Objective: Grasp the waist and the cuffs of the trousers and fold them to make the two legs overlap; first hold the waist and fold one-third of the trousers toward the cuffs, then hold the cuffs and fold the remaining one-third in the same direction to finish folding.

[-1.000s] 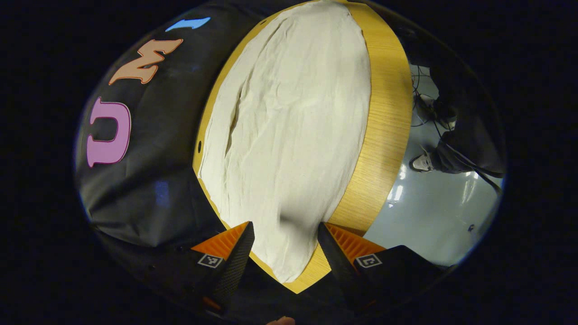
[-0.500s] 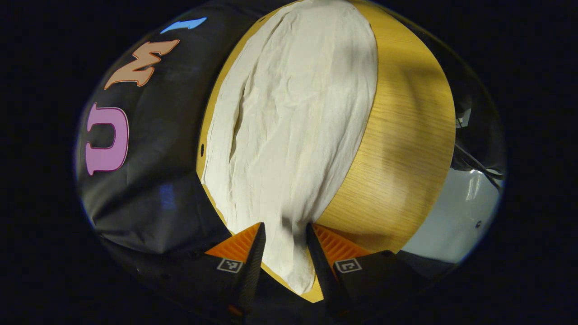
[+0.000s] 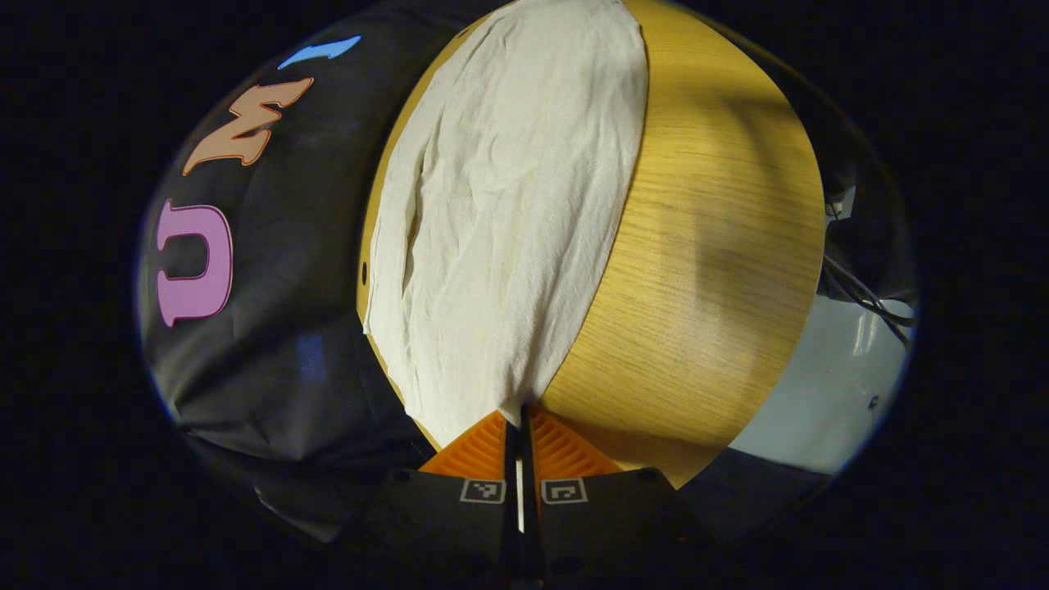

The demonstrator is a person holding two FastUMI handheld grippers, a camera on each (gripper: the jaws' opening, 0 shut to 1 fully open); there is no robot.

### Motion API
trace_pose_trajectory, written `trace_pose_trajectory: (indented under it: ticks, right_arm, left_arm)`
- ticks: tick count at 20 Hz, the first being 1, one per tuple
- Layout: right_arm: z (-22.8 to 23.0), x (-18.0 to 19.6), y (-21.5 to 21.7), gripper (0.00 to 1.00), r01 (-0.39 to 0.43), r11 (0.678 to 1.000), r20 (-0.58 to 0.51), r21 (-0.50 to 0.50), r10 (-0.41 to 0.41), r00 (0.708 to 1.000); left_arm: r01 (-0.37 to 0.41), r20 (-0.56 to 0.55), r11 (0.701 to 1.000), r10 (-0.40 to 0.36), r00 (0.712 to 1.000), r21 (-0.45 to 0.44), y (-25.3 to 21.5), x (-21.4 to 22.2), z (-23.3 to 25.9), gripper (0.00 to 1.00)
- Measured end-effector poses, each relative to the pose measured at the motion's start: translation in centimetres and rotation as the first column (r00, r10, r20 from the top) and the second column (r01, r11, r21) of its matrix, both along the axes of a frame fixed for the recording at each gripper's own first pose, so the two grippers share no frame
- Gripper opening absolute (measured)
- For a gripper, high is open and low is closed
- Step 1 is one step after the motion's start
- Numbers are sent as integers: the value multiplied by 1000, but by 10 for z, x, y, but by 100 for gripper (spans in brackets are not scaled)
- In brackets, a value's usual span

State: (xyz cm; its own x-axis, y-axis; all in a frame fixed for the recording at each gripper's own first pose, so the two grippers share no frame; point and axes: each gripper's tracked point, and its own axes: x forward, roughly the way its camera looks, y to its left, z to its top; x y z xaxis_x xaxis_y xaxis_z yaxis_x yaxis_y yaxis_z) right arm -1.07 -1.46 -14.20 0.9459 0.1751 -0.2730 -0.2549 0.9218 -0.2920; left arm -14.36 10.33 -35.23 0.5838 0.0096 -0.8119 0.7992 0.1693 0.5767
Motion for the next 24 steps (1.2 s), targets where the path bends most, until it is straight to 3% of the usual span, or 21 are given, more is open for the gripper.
trace_pose_trajectory:
  ticks: [6, 11, 16, 24]
  right_arm:
    - [-39, -32, -37, 98, -52, 989, -95, -137, 39, 995]
    - [-97, -59, -65, 99, -128, 955, -213, -267, 71, 974]
    - [-153, -91, -92, 100, -218, 884, -327, -414, 79, 942]
    - [-201, -134, -90, 97, -444, 749, -475, -491, 197, 858]
  left_arm:
    - [-23, 20, 1000, 23, 1000, -10, 1, 0, -1, 0]
    - [-26, 30, 1000, 26, 999, -13, 0, 1, -1, 0]
    - [-47, 23, 999, 47, 999, -19, 0, 0, -2, 0]
    - [-44, 44, 999, 44, 998, -1, 0, 0, -2, 0]
